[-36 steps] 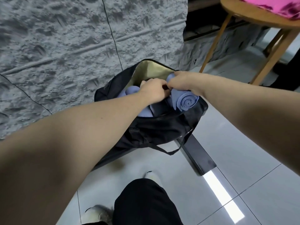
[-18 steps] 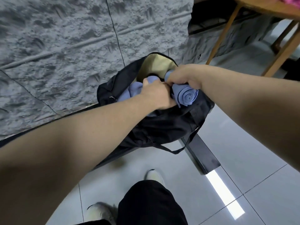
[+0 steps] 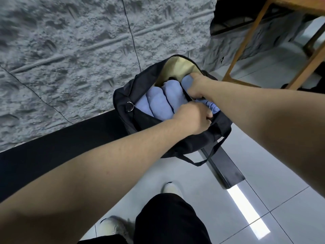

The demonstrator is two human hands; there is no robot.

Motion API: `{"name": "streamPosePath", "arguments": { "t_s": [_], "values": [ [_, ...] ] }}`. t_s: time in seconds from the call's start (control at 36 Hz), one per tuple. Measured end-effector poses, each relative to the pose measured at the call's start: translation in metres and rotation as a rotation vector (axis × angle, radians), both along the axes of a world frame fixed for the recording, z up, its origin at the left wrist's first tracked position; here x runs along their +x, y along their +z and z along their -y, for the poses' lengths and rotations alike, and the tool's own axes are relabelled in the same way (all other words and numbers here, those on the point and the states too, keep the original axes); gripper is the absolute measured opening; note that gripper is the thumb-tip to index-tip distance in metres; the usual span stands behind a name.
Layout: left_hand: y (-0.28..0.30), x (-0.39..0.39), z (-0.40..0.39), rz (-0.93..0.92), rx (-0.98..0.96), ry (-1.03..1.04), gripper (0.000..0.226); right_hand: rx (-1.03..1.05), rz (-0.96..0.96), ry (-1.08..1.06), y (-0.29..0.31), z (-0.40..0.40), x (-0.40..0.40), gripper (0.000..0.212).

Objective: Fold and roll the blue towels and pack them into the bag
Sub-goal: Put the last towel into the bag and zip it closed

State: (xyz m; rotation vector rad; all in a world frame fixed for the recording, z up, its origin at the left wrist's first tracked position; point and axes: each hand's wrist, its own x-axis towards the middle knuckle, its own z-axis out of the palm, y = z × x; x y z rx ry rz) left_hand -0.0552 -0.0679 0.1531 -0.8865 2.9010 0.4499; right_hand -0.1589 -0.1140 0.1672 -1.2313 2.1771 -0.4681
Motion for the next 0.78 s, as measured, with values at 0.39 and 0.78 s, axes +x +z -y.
{"name": "streamPosePath", "arguments": {
  "t_s": [0.39,0.78],
  "values": [
    [-0.003,0.022,-0.005,-0.292,0.038,0.048,0.025,0.127,-0.181,0.009,-0.014,-0.016,-0.002,0.087],
    [-0.003,0.033,0.002,-0.280,0.095,0.007,0.028,0.079,-0.058,0.034,-0.017,-0.027,0.000,0.079]
  ]
}}
